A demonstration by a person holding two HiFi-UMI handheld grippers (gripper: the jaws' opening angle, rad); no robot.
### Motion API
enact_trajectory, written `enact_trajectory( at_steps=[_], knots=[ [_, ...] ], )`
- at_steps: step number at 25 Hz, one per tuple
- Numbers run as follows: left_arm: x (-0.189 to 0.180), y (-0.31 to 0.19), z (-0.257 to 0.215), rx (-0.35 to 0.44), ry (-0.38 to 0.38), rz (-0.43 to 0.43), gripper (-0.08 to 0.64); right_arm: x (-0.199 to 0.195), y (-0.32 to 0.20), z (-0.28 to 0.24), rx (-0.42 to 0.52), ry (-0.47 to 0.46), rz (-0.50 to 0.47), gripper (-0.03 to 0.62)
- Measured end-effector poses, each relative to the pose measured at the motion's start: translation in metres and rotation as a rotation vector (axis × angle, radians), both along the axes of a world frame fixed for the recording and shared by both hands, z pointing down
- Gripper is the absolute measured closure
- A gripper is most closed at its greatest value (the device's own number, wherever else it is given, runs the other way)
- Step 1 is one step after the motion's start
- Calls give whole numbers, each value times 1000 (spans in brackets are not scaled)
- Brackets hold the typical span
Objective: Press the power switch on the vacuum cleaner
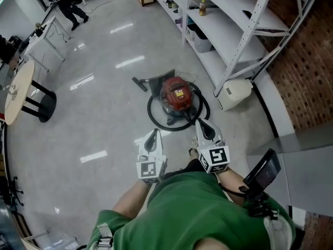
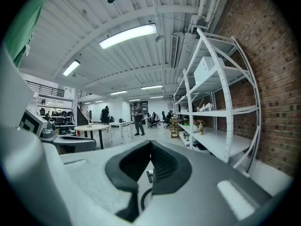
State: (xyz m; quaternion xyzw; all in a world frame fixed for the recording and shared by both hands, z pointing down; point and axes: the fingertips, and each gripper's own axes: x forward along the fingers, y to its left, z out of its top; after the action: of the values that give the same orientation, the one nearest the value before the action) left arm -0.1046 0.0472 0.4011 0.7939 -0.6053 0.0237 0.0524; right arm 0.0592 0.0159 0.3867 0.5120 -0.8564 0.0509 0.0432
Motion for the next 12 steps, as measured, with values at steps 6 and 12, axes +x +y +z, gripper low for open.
enact_trajectory(
  at_steps=[6,12],
  knots=[
    [8,25,-3,-17,22,36,552,-2,33,-6,-11,9,14,588],
    [31,41,-17,7,25,52,552,11,51,-16,-3,-3,-3,588]
  ],
)
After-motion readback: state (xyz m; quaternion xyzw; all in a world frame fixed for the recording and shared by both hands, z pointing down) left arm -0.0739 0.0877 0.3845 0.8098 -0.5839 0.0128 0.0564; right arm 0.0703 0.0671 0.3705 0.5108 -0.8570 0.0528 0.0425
